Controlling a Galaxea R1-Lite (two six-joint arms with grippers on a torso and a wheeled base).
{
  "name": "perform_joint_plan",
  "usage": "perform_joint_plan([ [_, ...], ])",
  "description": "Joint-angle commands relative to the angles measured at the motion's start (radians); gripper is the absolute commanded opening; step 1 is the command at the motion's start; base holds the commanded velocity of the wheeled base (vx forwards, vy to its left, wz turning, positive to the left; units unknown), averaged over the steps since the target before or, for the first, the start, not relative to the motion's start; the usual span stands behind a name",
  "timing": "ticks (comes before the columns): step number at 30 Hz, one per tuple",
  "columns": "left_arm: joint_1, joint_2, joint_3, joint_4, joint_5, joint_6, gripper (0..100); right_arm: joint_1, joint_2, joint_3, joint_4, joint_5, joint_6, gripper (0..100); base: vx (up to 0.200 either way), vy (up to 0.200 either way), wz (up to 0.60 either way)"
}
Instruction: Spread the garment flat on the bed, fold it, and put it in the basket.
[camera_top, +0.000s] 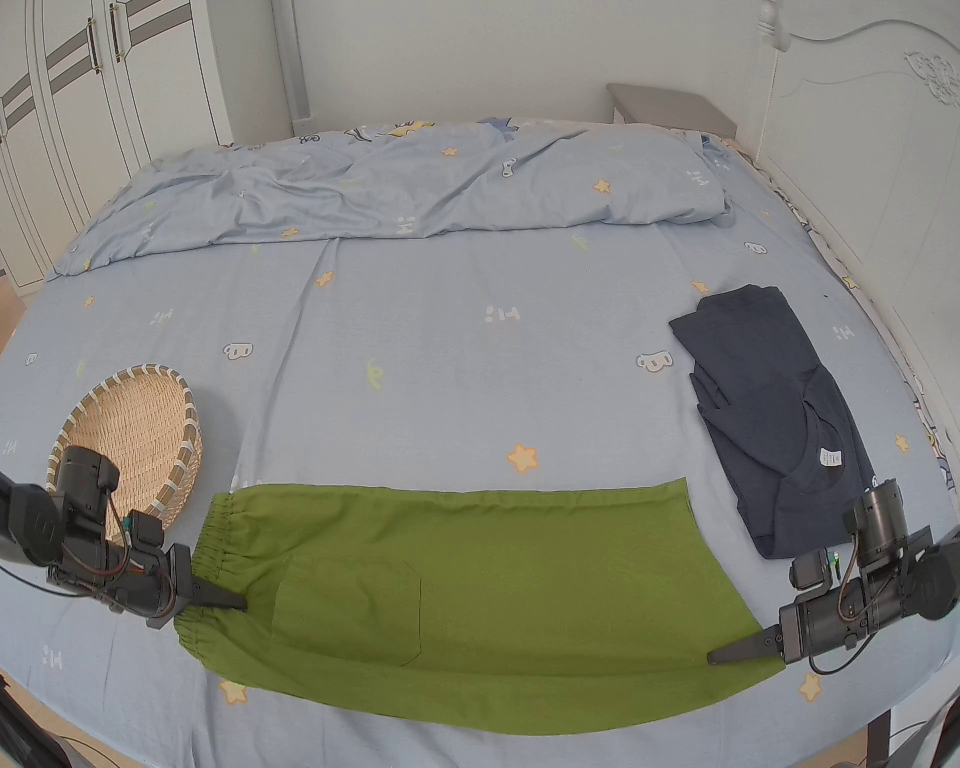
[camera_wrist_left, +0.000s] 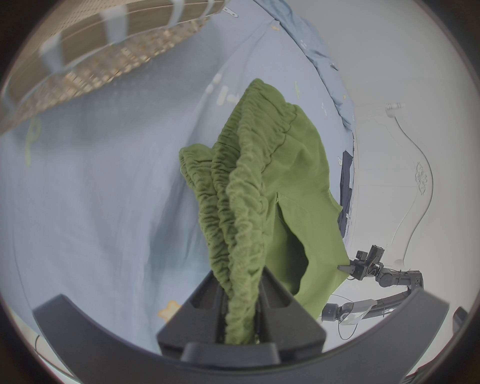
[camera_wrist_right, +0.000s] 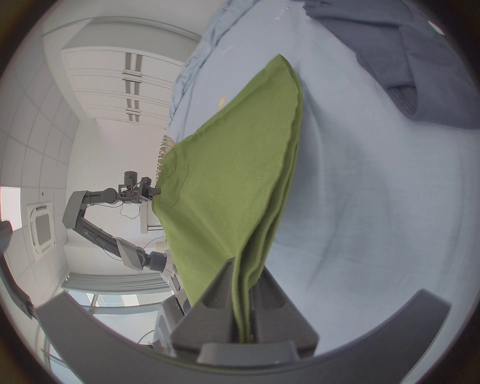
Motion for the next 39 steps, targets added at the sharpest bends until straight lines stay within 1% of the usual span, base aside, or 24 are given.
perform_joint_plan([
  [1, 0.022, -0.068, 0.144, -0.088, 0.001, 0.026, 0, 0.02, -0.017, 0.131, -0.106, -0.001, -0.01, 0, 0.0, 0.0, 0.0],
  [3, 0.022, -0.063, 0.179, -0.157, 0.008, 0.026, 0, 0.02, 0.016, 0.142, -0.134, -0.001, -0.012, 0, 0.0, 0.0, 0.0],
  [5, 0.026, -0.058, 0.195, -0.189, 0.009, 0.026, 0, 0.019, 0.022, 0.144, -0.14, -0.001, -0.012, 0, 0.0, 0.0, 0.0],
  [12, 0.046, -0.06, 0.201, -0.201, 0.011, 0.028, 0, 0.022, 0.021, 0.144, -0.14, -0.001, -0.017, 0, 0.0, 0.0, 0.0],
  [13, 0.046, -0.06, 0.201, -0.201, 0.011, 0.028, 0, 0.022, 0.021, 0.144, -0.14, -0.001, -0.017, 100, 0.0, 0.0, 0.0],
  [22, 0.06, -0.071, 0.211, -0.195, 0.018, 0.031, 0, 0.013, -0.002, 0.134, -0.154, -0.005, -0.017, 100, 0.0, 0.0, 0.0],
  [25, 0.108, -0.124, 0.218, -0.19, 0.018, 0.08, 0, -0.03, -0.114, 0.075, -0.165, -0.028, 0.005, 100, 0.0, 0.0, 0.0],
  [27, 0.128, -0.154, 0.219, -0.181, 0.021, 0.111, 0, -0.035, -0.183, 0.029, -0.148, -0.05, 0.029, 100, 0.0, 0.0, 0.0],
  [29, 0.14, -0.17, 0.221, -0.173, 0.043, 0.127, 0, -0.03, -0.24, -0.025, -0.119, -0.102, 0.045, 100, 0.0, 0.0, 0.0],
  [30, 0.143, -0.183, 0.221, -0.172, 0.067, 0.13, 0, -0.023, -0.274, -0.082, -0.083, -0.145, 0.052, 100, 0.0, 0.0, 0.0],
  [31, 0.143, -0.186, 0.221, -0.172, 0.074, 0.13, 0, -0.023, -0.281, -0.094, -0.071, -0.153, 0.052, 100, 0.0, 0.0, 0.0],
  [32, 0.143, -0.192, 0.221, -0.17, 0.107, 0.13, 0, -0.023, -0.31, -0.156, -0.004, -0.18, 0.051, 100, 0.0, 0.0, 0.0],
  [33, 0.143, -0.192, 0.221, -0.17, 0.11, 0.13, 0, -0.023, -0.312, -0.162, 0.004, -0.182, 0.051, 100, 0.0, 0.0, 0.0],
  [34, 0.143, -0.193, 0.221, -0.173, 0.149, 0.132, 0, -0.023, -0.349, -0.232, 0.099, -0.186, 0.049, 100, 0.0, 0.0, 0.0],
  [36, 0.14, -0.193, 0.222, -0.173, 0.164, 0.134, 0, -0.026, -0.376, -0.258, 0.15, -0.186, 0.048, 100, 0.0, 0.0, 0.0],
  [38, 0.135, -0.193, 0.222, -0.172, 0.164, 0.134, 0, -0.024, -0.387, -0.266, 0.164, -0.186, 0.046, 100, 0.0, 0.0, 0.0],
  [39, 0.128, -0.195, 0.224, -0.17, 0.166, 0.134, 0, -0.038, -0.393, -0.269, 0.165, -0.188, 0.04, 100, 0.0, 0.0, 0.0],
])
